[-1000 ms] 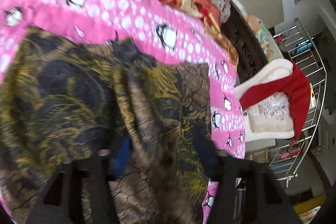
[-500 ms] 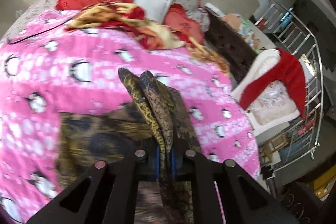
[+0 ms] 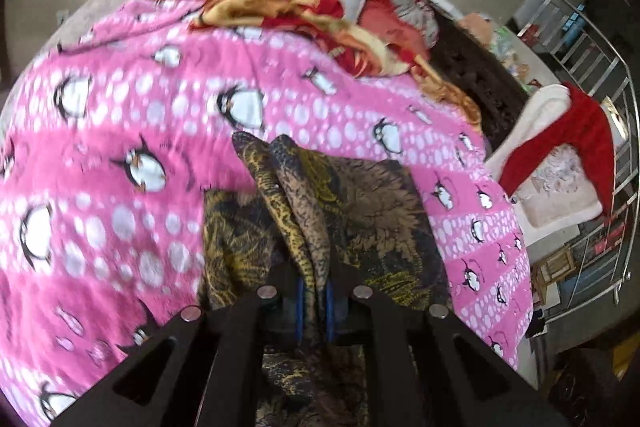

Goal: Fold small clothes

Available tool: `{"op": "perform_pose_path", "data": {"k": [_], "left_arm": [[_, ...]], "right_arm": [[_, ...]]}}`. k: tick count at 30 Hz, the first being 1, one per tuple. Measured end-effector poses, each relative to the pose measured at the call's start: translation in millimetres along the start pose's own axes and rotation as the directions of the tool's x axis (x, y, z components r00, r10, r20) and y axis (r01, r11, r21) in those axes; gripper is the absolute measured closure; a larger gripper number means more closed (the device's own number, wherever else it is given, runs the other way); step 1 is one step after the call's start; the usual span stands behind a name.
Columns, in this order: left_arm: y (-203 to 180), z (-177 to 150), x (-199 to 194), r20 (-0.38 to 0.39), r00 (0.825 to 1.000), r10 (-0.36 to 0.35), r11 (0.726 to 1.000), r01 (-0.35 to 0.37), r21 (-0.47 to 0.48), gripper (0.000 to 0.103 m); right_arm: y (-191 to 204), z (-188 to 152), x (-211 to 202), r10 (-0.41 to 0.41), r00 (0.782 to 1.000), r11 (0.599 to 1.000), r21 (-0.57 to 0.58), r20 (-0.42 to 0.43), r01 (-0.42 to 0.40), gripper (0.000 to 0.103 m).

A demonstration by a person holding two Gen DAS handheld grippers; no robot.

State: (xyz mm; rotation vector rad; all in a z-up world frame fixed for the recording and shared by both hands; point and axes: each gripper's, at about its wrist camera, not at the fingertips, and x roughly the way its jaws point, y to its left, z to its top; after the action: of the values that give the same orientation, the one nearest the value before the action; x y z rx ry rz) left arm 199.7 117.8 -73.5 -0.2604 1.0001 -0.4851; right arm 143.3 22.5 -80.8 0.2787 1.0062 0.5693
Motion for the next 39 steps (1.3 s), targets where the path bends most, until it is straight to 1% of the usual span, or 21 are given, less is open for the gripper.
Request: {"op": "perform_pose_path", "data": {"k": [2, 5, 7, 9, 13, 15, 18, 20, 22, 24, 25, 26, 28, 31, 33, 34, 35, 36, 37, 38, 39], "left_arm": [[12, -2, 10, -0.027, 1.000, 0.016, 0.999, -0.017, -0.030, 0.095], [34, -13, 31, -0.075, 0.996, 0.040, 0.995, -0.046, -0.083, 0.095], [41, -19, 37, -0.078, 0.996, 0.032, 0.994, -0.041, -0.104, 0.094], [39, -18, 33, -0.068, 0.997, 0.036, 0.995, -0.042, -0.095, 0.093], [34, -18, 19, -0.073, 0.994, 0.075, 0.995, -0.080, -0.063, 0.091], [33, -24, 7, -0.061, 0.995, 0.075, 0.994, -0.079, -0.070, 0.091], [32, -39, -13, -0.046, 0.997, 0.067, 0.994, -0.071, -0.085, 0.091], [31, -52, -20, -0.054, 0.995, 0.084, 0.992, -0.089, -0.091, 0.091], [34, -67, -25, -0.072, 0.993, 0.096, 0.988, -0.104, -0.115, 0.091], [36, -81, -24, -0.113, 0.984, 0.138, 0.980, -0.152, -0.127, 0.091], [36, -89, -26, -0.120, 0.982, 0.146, 0.978, -0.161, -0.132, 0.091], [35, -94, -28, -0.117, 0.983, 0.144, 0.977, -0.160, -0.138, 0.091], [32, -101, -37, -0.102, 0.985, 0.142, 0.976, -0.156, -0.152, 0.091], [18, -104, -53, -0.058, 0.993, 0.102, 0.982, -0.110, -0.151, 0.091], [8, -106, -60, -0.033, 0.996, 0.084, 0.987, -0.087, -0.138, 0.086], [4, -109, -59, -0.036, 0.996, 0.084, 0.988, -0.088, -0.130, 0.079], [1, -110, -57, -0.045, 0.994, 0.098, 0.987, -0.103, -0.125, 0.074], [-1, -113, -52, -0.061, 0.990, 0.126, 0.984, -0.132, -0.119, 0.074], [-1, -116, -48, -0.076, 0.987, 0.142, 0.981, -0.150, -0.119, 0.074], [-2, -119, -47, -0.080, 0.987, 0.142, 0.981, -0.152, -0.123, 0.074], [-4, -121, -48, -0.074, 0.988, 0.135, 0.981, -0.143, -0.129, 0.074]], "right_arm": [[6, -5, -2, -0.005, 1.000, 1.000, -0.005, 0.016, 0.005, 0.103], [7, -17, 12, -0.003, 1.000, 1.000, 0.013, -0.016, 0.003, 0.103], [10, -28, 22, -0.005, 0.999, 1.000, 0.003, -0.035, 0.005, 0.101], [11, -41, 30, -0.003, 0.998, 1.000, -0.007, -0.068, 0.002, 0.097], [11, -52, 28, 0.014, 0.998, 1.000, 0.002, -0.065, -0.014, 0.094], [8, -58, 23, 0.031, 0.998, 0.999, 0.017, -0.063, -0.030, 0.093], [1, -66, 13, 0.049, 0.997, 0.999, 0.026, -0.059, -0.047, 0.090], [2, -69, 12, 0.063, 0.996, 0.998, 0.015, -0.058, -0.062, 0.086], [-1, -76, 5, 0.068, 0.996, 0.998, 0.003, -0.055, -0.067, 0.085], [-2, -93, -4, 0.079, 0.995, 0.997, -0.001, -0.064, -0.079, 0.084], [-5, -99, -9, 0.082, 0.994, 0.997, -0.002, -0.070, -0.082, 0.084], [-6, -93, -10, 0.082, 0.994, 0.997, 0.000, -0.074, -0.083, 0.084], [-12, -105, -22, 0.090, 0.993, 0.996, 0.008, -0.079, -0.089, 0.084], [-23, -117, -43, 0.093, 0.994, 0.996, 0.021, -0.063, -0.091, 0.084], [-38, -125, -59, 0.110, 0.993, 0.992, 0.062, -0.047, -0.107, 0.083], [-41, -127, -68, 0.115, 0.993, 0.990, 0.089, -0.041, -0.111, 0.083], [-49, -132, -75, 0.135, 0.990, 0.982, 0.138, -0.033, -0.129, 0.083], [-53, -138, -82, 0.166, 0.986, 0.968, 0.194, -0.021, -0.159, 0.083], [-64, -142, -86, 0.196, 0.981, 0.947, 0.261, -0.007, -0.188, 0.083], [-77, -146, -90, 0.223, 0.975, 0.916, 0.339, 0.012, -0.214, 0.083], [-90, -150, -93, 0.252, 0.967, 0.876, 0.414, 0.041, -0.246, 0.083]]}}
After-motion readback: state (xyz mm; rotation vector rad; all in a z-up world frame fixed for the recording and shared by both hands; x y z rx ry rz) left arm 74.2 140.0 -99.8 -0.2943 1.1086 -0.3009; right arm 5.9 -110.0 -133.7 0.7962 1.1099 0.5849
